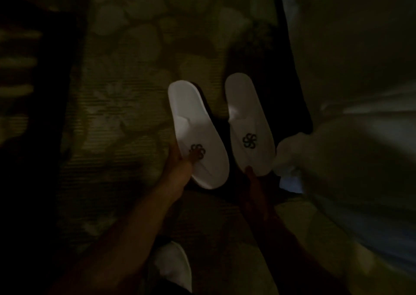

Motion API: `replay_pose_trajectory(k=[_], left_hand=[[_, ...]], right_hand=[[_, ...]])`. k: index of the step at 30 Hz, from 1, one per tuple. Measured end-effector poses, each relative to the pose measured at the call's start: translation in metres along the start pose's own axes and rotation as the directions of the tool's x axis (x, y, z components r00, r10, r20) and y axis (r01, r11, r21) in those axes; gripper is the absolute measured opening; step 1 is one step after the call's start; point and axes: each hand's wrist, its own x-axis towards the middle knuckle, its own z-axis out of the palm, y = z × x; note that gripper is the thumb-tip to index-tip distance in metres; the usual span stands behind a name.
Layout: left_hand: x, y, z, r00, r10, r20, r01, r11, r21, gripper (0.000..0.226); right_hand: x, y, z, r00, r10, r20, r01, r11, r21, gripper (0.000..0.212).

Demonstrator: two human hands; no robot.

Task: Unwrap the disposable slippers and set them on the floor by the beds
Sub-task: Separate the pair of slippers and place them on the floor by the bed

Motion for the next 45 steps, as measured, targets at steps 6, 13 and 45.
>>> replay_pose_trajectory(k=[6,13,45], left_hand=[[0.027,-0.022,0.000,0.990,0.134,0.035,-0.135,0.990,0.044,0.074],[0.052,-0.027,0.016,0.980,0.194,0.037,-0.196,0.978,0.067,0.078],[0.060,-0.024,0.038,0.963,0.115,0.243,-0.255,0.681,0.686,0.088]], right_hand=[[0.024,0.005,-0.003,0.998,0.025,0.049,-0.029,0.996,0.087,0.057],[0.043,-0.003,-0.011,0.998,-0.058,0.011,0.058,0.998,0.000,0.074],[0.084,-0.036,-0.056,0.683,-0.706,0.185,0.619,0.426,-0.661,0.104]])
